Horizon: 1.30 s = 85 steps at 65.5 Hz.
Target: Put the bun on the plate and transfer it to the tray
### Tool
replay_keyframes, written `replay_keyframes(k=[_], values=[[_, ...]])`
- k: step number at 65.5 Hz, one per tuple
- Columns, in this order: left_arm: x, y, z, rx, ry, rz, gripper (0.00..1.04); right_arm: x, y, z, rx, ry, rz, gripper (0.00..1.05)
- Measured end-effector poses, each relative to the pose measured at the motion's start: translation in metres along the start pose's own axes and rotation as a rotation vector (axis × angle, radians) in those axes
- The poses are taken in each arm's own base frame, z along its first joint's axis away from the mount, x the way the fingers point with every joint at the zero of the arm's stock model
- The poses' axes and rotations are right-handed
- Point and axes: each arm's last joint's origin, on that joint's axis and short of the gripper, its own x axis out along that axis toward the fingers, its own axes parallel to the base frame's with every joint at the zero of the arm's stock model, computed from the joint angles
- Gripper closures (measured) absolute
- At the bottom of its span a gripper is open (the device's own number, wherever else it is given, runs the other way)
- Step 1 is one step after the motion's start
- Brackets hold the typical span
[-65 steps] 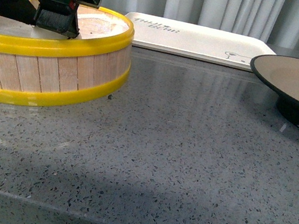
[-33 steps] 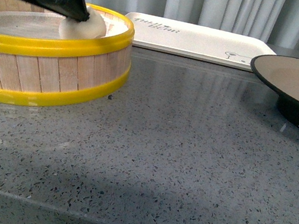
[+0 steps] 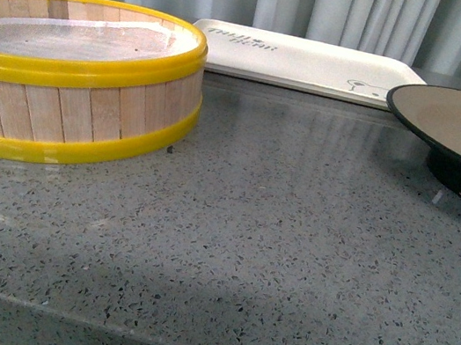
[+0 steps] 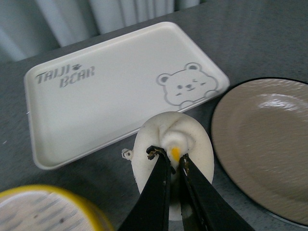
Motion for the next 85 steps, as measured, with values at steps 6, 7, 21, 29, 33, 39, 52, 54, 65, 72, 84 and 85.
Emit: replay_keyframes(k=[6, 7, 21, 29, 33, 39, 52, 54, 65, 72, 84, 85], values=[[0.017, -0.028, 0.007, 0.032, 0.006, -0.052, 1.01, 0.0, 0.0, 0.0, 0.0, 0.0, 0.0, 0.08], [0.019, -0.031, 0.007, 0.035, 0.008, -0.057, 1.01, 0.0, 0.0, 0.0, 0.0, 0.0, 0.0, 0.08], [0.054, -0.084, 0.005, 0.107, 0.037, -0.123, 1.01, 0.0, 0.0, 0.0, 0.0, 0.0, 0.0, 0.08], [0.069, -0.099, 0.0, 0.126, 0.057, -0.142, 1.01, 0.0, 0.0, 0.0, 0.0, 0.0, 0.0, 0.08], [0.077, -0.103, -0.004, 0.133, 0.072, -0.151, 1.01, 0.0, 0.0, 0.0, 0.0, 0.0, 0.0, 0.08], [0.087, -0.107, -0.008, 0.143, 0.089, -0.157, 1.01, 0.0, 0.0, 0.0, 0.0, 0.0, 0.0, 0.08], [0.101, -0.107, -0.014, 0.157, 0.12, -0.157, 1.01, 0.0, 0.0, 0.0, 0.0, 0.0, 0.0, 0.08], [0.102, -0.107, -0.014, 0.158, 0.122, -0.156, 1.01, 0.0, 0.0, 0.0, 0.0, 0.0, 0.0, 0.08], [0.11, -0.11, -0.024, 0.159, 0.166, -0.202, 1.01, 0.0, 0.0, 0.0, 0.0, 0.0, 0.0, 0.08], [0.112, -0.112, -0.029, 0.163, 0.186, -0.225, 1.01, 0.0, 0.0, 0.0, 0.0, 0.0, 0.0, 0.08], [0.114, -0.115, -0.038, 0.163, 0.219, -0.241, 0.82, 0.0, 0.0, 0.0, 0.0, 0.0, 0.0, 0.08], [0.114, -0.115, -0.038, 0.162, 0.22, -0.241, 0.8, 0.0, 0.0, 0.0, 0.0, 0.0, 0.0, 0.08]])
